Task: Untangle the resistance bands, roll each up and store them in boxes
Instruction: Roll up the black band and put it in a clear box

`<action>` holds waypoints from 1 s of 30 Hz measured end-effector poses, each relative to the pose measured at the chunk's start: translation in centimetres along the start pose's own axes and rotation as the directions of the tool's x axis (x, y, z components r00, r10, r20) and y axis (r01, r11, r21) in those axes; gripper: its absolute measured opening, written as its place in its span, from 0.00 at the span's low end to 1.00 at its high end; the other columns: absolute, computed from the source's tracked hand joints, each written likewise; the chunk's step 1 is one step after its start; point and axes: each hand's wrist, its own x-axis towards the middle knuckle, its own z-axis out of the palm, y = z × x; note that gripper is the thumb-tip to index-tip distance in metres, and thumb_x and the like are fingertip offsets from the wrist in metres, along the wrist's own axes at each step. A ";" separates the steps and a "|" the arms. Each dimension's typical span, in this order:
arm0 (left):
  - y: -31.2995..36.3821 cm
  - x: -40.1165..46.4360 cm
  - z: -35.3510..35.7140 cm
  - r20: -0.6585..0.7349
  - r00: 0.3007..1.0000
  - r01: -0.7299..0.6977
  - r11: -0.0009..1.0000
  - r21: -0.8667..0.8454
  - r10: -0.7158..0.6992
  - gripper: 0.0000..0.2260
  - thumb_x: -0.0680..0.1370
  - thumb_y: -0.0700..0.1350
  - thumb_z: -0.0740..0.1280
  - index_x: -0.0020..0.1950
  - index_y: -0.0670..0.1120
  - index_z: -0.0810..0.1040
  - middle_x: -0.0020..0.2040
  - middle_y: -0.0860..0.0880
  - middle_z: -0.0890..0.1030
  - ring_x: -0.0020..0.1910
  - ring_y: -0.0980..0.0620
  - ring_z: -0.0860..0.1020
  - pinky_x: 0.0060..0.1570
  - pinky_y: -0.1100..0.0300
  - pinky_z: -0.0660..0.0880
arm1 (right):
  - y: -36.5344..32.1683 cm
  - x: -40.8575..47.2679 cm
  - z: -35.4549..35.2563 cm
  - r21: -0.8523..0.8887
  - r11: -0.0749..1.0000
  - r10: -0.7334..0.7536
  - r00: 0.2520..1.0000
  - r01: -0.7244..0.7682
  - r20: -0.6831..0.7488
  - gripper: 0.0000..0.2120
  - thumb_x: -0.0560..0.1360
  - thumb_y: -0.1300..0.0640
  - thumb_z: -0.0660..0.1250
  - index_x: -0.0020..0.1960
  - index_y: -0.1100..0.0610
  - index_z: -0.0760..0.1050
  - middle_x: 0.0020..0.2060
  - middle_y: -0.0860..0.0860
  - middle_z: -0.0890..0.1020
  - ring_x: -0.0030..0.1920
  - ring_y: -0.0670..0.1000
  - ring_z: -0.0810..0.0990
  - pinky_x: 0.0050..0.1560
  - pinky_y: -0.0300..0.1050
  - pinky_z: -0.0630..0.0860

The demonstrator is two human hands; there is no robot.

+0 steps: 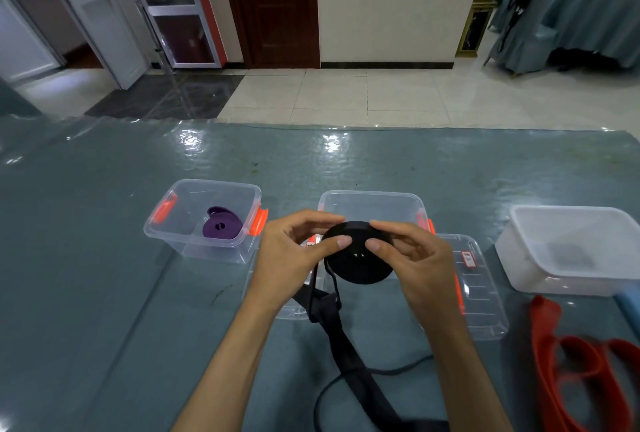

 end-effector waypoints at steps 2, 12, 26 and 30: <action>0.0 0.1 -0.5 0.037 0.999 -0.015 0.998 0.068 0.013 0.12 0.70 0.38 0.82 0.51 0.49 0.89 0.48 0.50 0.89 0.51 0.51 0.87 0.55 0.62 0.81 | 0.1 0.0 0.3 -0.012 1.000 -0.019 1.000 0.019 0.000 0.16 0.73 0.71 0.76 0.54 0.53 0.87 0.49 0.49 0.90 0.51 0.49 0.89 0.50 0.36 0.83; -3.1 -0.5 -0.8 -0.001 1.000 0.031 0.998 -0.058 -0.031 0.16 0.72 0.46 0.80 0.60 0.52 0.85 0.54 0.47 0.88 0.54 0.49 0.87 0.55 0.61 0.81 | 1.2 0.1 -0.3 -0.140 0.990 0.045 0.996 -0.033 0.078 0.17 0.73 0.63 0.80 0.58 0.47 0.87 0.52 0.45 0.89 0.54 0.47 0.88 0.52 0.37 0.83; -20.2 -8.1 2.9 -0.134 0.390 0.887 0.410 -0.214 -0.911 0.06 0.79 0.38 0.72 0.51 0.46 0.77 0.47 0.50 0.79 0.50 0.50 0.77 0.48 0.57 0.72 | 3.5 -0.2 -0.4 -0.149 0.988 0.026 0.993 -0.043 -0.114 0.16 0.73 0.65 0.79 0.59 0.53 0.87 0.50 0.43 0.89 0.52 0.45 0.88 0.52 0.33 0.82; -21.0 -9.2 5.1 -0.231 0.477 0.827 0.522 -0.208 -0.848 0.05 0.79 0.43 0.76 0.44 0.44 0.83 0.44 0.49 0.86 0.46 0.52 0.82 0.37 0.67 0.74 | 3.9 -0.3 -0.5 -0.186 0.982 0.021 0.993 -0.043 -0.119 0.16 0.74 0.64 0.79 0.60 0.54 0.87 0.51 0.44 0.89 0.53 0.46 0.88 0.53 0.37 0.83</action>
